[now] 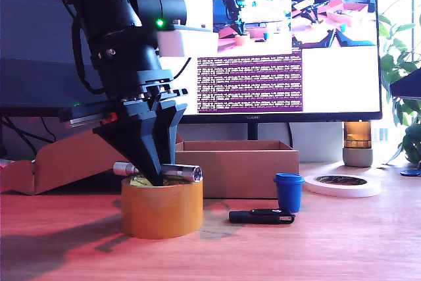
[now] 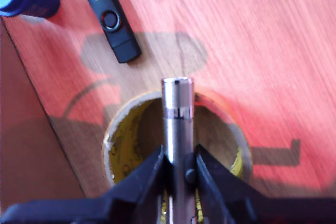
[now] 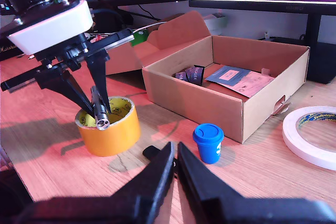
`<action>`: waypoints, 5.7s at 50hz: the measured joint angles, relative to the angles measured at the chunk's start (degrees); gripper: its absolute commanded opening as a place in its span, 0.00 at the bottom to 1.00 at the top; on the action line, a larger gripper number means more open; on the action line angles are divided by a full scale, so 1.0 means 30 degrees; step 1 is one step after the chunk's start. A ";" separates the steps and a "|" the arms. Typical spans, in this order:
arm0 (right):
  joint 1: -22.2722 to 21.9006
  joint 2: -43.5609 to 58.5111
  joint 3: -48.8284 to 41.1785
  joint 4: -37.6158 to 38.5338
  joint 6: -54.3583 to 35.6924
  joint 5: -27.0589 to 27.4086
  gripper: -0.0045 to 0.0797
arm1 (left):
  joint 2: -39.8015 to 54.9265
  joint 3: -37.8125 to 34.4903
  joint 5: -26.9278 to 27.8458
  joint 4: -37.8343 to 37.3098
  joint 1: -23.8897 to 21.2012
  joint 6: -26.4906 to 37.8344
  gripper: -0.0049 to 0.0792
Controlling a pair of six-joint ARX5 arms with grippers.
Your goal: Pick up the laser pointer and place it inside the cardboard box
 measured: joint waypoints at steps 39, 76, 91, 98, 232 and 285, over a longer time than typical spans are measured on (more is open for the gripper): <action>0.0000 0.0000 0.0000 -0.0350 0.0022 -0.0007 0.04 | -0.1326 0.0000 0.0262 0.9311 0.2025 -0.4306 0.06; 0.0000 0.0000 0.0000 -0.0590 0.0022 0.0401 0.04 | -0.0612 0.1341 0.2229 1.1759 0.3395 -0.8116 0.03; -0.0007 0.0000 0.0000 -0.0809 0.0022 0.0401 0.04 | 0.0918 0.4874 0.3519 0.9639 0.3373 -1.1038 0.03; -0.0007 0.0000 0.0000 -0.0991 0.0022 0.0401 0.04 | 0.2375 0.6586 0.3570 0.8459 0.3373 -1.3041 0.03; -0.0007 0.0000 0.0000 -0.1872 0.0029 0.4867 0.04 | 0.8575 1.0397 0.5013 0.7329 0.2244 -2.0939 0.03; -0.0918 0.0000 0.0000 -0.0852 0.0036 0.6419 0.04 | -0.0168 1.0644 0.2288 0.4000 0.3606 -2.2148 0.03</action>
